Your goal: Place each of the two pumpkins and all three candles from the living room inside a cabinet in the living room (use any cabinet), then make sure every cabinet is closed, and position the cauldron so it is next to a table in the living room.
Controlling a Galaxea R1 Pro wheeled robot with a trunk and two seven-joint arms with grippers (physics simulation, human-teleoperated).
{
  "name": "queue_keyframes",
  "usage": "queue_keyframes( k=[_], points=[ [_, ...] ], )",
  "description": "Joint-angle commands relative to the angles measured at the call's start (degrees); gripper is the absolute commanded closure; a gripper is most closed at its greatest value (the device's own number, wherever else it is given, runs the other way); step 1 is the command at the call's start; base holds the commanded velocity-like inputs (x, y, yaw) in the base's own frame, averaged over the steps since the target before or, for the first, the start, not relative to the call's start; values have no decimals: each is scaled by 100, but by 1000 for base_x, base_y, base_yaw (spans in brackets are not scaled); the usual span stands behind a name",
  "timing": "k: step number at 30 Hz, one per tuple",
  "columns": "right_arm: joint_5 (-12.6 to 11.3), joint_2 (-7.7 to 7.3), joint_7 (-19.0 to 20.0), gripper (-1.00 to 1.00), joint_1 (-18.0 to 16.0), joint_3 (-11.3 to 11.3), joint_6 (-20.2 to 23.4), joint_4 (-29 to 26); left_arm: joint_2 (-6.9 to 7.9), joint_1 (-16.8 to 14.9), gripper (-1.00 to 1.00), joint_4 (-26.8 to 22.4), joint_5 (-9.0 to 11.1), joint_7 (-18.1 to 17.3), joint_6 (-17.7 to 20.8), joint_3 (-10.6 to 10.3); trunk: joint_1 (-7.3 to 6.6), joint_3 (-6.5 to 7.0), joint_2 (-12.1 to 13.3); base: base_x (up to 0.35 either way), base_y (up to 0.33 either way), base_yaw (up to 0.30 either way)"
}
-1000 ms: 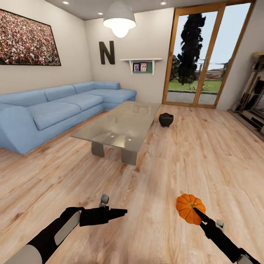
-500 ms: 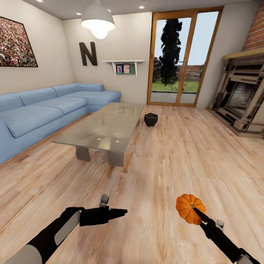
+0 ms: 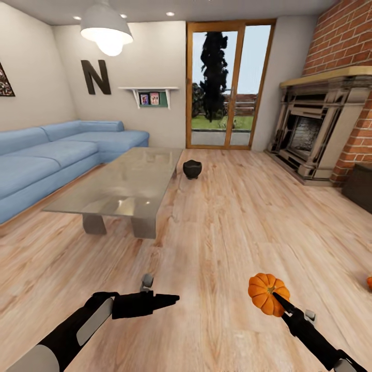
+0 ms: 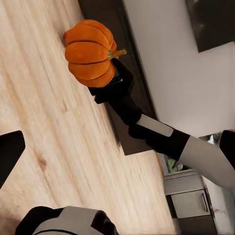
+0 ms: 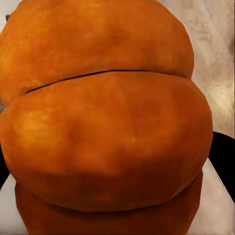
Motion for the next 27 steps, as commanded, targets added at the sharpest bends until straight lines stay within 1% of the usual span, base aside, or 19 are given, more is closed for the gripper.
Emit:
queue_keyframes(
  k=[1,27],
  points=[
    [-48,2,14,100,-7,-18,63,0,6,-4,-100,-2,48,5,39,-18,-1,-1,-2,0,0,-273],
    [-52,-1,6,100,-3,-18,63,0,6,-4,-100,42,39,3,23,-10,-1,97,-2,0,0,-273]
  ],
)
